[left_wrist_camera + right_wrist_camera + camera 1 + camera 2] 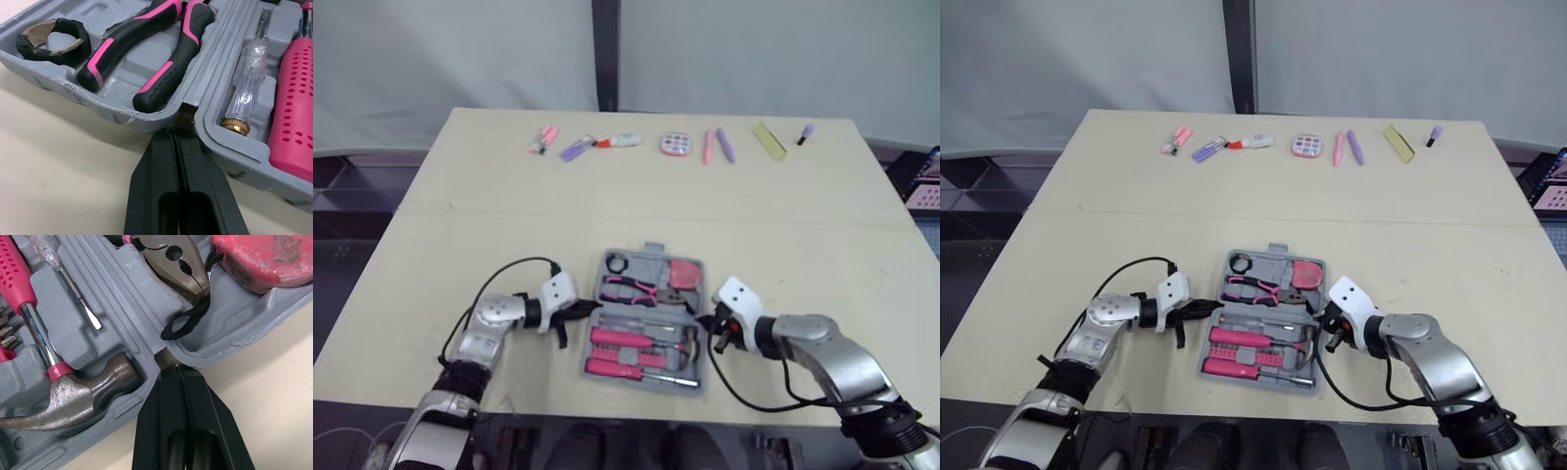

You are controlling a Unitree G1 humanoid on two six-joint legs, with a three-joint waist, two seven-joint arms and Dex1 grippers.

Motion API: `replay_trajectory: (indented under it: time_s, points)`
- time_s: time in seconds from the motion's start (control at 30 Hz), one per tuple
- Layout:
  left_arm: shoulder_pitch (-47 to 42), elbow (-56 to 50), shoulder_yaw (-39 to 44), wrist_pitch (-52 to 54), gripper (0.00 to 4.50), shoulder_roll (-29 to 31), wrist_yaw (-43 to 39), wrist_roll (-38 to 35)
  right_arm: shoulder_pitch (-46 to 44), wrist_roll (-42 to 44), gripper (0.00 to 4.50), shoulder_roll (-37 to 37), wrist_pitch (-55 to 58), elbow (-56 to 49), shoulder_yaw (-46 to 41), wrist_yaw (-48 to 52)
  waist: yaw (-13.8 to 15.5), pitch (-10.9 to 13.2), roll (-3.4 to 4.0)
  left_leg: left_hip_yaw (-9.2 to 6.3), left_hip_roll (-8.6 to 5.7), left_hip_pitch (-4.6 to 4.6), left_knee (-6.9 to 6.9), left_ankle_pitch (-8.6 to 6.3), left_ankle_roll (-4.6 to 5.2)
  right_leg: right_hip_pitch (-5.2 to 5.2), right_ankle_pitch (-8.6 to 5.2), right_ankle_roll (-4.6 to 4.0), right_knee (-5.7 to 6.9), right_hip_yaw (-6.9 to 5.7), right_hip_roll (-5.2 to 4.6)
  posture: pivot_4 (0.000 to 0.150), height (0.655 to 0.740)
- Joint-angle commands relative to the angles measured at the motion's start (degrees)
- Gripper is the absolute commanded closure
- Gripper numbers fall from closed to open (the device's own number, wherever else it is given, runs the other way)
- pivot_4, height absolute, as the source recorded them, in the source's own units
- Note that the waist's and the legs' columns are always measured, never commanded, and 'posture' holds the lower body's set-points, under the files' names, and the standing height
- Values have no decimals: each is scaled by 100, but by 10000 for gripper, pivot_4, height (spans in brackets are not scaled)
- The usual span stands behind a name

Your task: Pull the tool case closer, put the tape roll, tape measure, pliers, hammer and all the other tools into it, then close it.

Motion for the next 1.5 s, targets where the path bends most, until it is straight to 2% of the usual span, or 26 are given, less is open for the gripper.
replay_trajectory:
  time_s: [0.03,0.57,1.5]
  points:
    - [294,-426,-258,282,44343,2,-237,-15,63,214,44614,-80,4,-387,119,298,1,0,0,-1,0,0,0,0,0,0,0,0,-2,0,0,1500,7400]
    - [984,-1605,-316,1074,44343,278,-339,-172,428,342,44614,-310,162,-807,92,469,3,0,0,-1,3,-4,-5,0,1,3,0,0,-16,0,2,1500,7400]
    - [1212,-1865,-294,1224,44343,316,-280,-174,105,99,44614,9,79,-436,186,265,-9,0,1,3,9,-4,-6,0,1,9,0,0,-31,-1,5,1500,7400]
